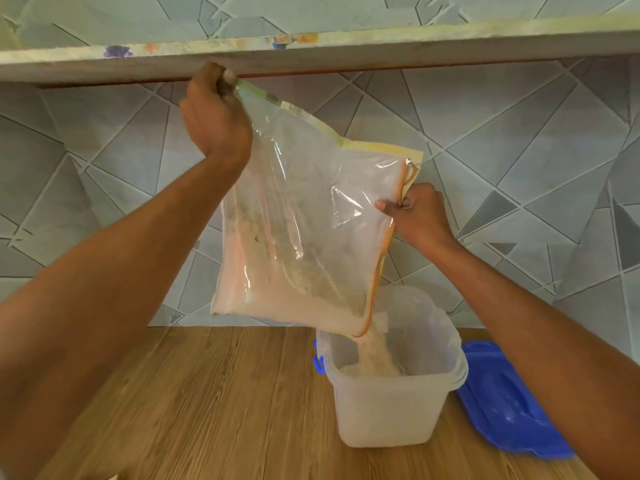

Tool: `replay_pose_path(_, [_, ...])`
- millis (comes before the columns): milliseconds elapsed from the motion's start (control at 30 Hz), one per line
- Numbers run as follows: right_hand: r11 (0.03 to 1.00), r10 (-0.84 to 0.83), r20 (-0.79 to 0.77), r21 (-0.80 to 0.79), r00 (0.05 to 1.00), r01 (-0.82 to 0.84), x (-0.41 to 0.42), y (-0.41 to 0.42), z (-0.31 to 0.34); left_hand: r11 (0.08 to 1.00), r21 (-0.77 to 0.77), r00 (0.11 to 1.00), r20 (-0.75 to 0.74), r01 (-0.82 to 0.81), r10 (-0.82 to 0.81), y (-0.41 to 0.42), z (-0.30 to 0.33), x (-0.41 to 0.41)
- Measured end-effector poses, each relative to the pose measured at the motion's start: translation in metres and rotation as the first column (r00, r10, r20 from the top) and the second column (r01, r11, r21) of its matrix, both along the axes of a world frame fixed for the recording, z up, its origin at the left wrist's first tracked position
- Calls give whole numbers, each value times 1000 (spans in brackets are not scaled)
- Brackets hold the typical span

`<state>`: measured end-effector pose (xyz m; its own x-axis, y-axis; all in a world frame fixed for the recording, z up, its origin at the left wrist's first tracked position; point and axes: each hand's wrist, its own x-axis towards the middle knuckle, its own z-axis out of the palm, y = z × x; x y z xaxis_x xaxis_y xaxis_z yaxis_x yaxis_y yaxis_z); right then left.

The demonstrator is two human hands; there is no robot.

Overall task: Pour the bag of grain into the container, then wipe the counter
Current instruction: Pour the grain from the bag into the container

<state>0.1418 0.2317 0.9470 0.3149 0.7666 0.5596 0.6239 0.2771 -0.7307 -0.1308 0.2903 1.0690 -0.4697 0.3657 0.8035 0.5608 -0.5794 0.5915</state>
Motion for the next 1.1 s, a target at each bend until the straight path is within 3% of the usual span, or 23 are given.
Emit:
replay_pose_path(267, [1000, -8, -4, 8, 1000, 8, 1, 2, -1, 1000, 9, 999, -40, -1, 2, -6, 3, 2])
replay_pose_path(600, [994, -102, -43, 39, 994, 104, 3, 0, -5, 1000, -26, 1000, 24, 10, -9, -3, -4, 3])
replay_pose_path(700, [998, -62, 34, 34, 997, 61, 2, -3, -6, 1000, -19, 1000, 0, 10, -10, -4, -8, 3])
replay_pose_path(1100, [997, -27, -1, 66, 1000, 27, 9, 5, -10, 1000, -13, 999, -33, -25, 24, 1, -7, 1])
